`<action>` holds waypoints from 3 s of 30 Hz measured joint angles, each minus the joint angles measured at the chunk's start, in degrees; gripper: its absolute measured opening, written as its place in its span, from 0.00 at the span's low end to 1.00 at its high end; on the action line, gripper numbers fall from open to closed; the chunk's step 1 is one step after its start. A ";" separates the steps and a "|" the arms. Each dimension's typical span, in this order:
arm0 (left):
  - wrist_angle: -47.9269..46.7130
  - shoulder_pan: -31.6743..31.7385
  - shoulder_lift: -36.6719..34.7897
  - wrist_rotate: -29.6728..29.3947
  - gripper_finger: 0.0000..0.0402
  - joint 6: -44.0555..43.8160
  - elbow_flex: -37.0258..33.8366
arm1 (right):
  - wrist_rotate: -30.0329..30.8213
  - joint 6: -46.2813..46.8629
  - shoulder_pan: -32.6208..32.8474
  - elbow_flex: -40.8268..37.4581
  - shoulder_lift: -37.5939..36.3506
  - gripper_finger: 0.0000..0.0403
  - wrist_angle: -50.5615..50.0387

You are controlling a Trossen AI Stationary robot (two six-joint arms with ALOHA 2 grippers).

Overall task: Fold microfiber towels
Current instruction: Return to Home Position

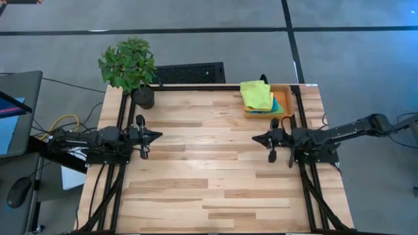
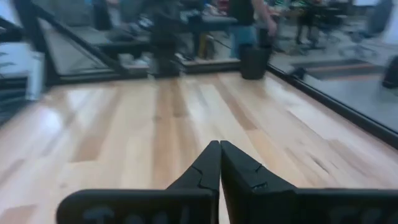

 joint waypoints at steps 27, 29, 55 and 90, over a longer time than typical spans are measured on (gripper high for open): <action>-0.13 0.00 0.00 -0.12 0.00 0.29 0.00 | 3.55 0.41 -2.49 -0.02 4.14 0.11 -3.84; -0.13 0.00 0.00 -0.12 0.00 0.30 0.00 | 3.55 0.41 -2.49 -0.04 4.14 0.11 -3.84; -0.13 0.00 0.00 -0.16 0.00 0.29 -0.02 | 3.52 0.43 -2.50 -0.04 4.14 0.11 -3.84; -0.14 -0.01 0.01 -0.05 0.00 0.29 -0.04 | 3.52 0.43 -2.51 -0.07 4.14 0.11 -3.83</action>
